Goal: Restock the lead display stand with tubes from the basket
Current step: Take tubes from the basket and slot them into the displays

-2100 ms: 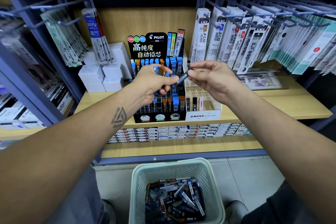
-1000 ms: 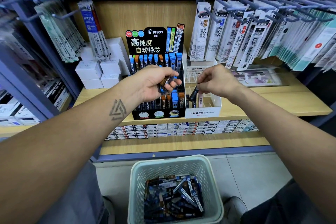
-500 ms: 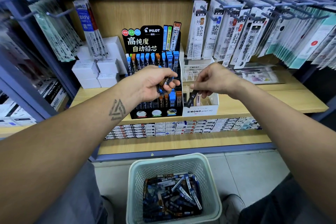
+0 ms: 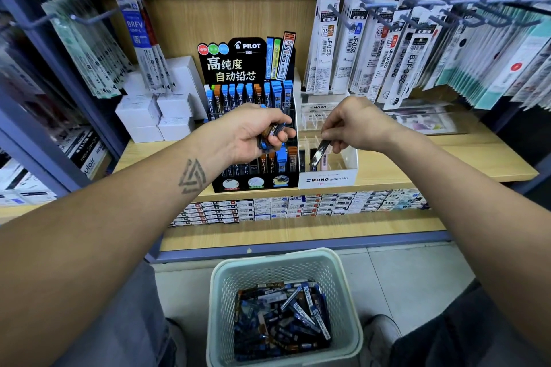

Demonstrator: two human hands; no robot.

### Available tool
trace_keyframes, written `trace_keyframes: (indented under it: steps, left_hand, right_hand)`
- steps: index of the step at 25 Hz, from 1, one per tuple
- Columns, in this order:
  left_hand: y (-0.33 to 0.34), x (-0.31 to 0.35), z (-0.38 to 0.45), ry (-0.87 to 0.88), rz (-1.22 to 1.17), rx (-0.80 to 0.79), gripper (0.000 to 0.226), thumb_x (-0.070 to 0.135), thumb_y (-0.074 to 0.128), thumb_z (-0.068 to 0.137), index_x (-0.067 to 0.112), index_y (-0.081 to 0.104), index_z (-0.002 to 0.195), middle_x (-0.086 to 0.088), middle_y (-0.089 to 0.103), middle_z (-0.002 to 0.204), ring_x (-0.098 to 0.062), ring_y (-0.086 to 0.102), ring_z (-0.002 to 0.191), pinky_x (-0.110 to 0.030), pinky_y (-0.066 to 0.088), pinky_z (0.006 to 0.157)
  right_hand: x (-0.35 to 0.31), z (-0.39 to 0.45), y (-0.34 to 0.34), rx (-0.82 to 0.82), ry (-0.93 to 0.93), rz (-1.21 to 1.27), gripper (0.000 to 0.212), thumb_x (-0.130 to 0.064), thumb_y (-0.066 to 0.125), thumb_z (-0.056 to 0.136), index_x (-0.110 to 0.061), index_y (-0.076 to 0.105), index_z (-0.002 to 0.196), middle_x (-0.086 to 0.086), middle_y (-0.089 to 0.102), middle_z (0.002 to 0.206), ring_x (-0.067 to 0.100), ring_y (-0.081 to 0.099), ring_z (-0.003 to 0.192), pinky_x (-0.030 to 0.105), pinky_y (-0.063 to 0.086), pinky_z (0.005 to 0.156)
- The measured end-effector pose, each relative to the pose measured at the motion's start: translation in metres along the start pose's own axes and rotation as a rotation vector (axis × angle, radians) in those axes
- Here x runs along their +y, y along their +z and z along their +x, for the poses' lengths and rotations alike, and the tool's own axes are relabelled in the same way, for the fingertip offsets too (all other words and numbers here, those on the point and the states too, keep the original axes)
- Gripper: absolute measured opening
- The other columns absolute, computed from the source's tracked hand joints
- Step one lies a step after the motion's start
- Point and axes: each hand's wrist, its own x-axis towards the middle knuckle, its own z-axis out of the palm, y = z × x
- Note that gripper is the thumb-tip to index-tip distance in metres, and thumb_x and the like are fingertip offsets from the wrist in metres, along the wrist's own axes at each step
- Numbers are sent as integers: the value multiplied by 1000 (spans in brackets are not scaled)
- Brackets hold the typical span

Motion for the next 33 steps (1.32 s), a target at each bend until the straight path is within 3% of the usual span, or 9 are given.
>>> trace_keyframes:
  steps: [4,9,17,25,29,31,33]
  left_hand:
    - [-1,1,1,0,8,0,23,-1,54,97,-6,54,120,-21,63,81,-11,50,45,-16,37,35]
    - [-2,0,3,1,14,4,21,-1,56,97,-5,54,118,-21,64,78,-11,50,44,-16,37,35]
    - [-5,2,2,8,26,2,21,0,56,97,-5,53,117,-20,63,76,-11,49,43,-15,36,35]
    - [-5,3,0,-1,12,0,17,-1,56,97,-4,55,113,-20,64,77,-11,50,44,-15,37,36]
    - [-4,4,-5,-24,-20,-20,19,-5,48,96,-3,52,115,-23,64,82,-13,53,48,-16,40,39]
    - [-4,5,-8,-32,-40,-53,23,-11,42,96,-1,47,116,-28,65,87,-16,55,51,-17,43,41]
    - [-4,5,-12,-25,-22,-88,27,-12,42,96,-8,45,123,-32,65,92,-19,61,56,-20,48,44]
  right_hand:
    - [1,4,-2,51,-19,-78,8,-10,70,92,-17,70,97,0,73,66,7,71,67,21,53,69]
    - [-3,6,12,99,-121,-139,5,-15,76,87,-17,76,91,-9,64,68,14,69,77,23,50,74]
    - [-8,9,39,66,-144,-210,13,-19,78,85,-18,78,98,3,73,94,20,66,93,31,54,85]
    - [-9,5,52,68,-110,-191,12,-6,72,85,-13,76,95,7,71,87,22,65,78,28,53,74]
    - [-11,5,43,114,-91,-213,15,-6,65,87,-18,74,89,3,69,87,24,67,85,34,57,79]
    - [-17,6,37,182,-75,-61,18,-7,64,88,-22,72,84,-2,67,77,20,68,77,31,56,74]
    - [-28,5,35,190,-17,373,15,-5,65,90,-18,71,85,-1,69,72,14,68,63,29,55,66]
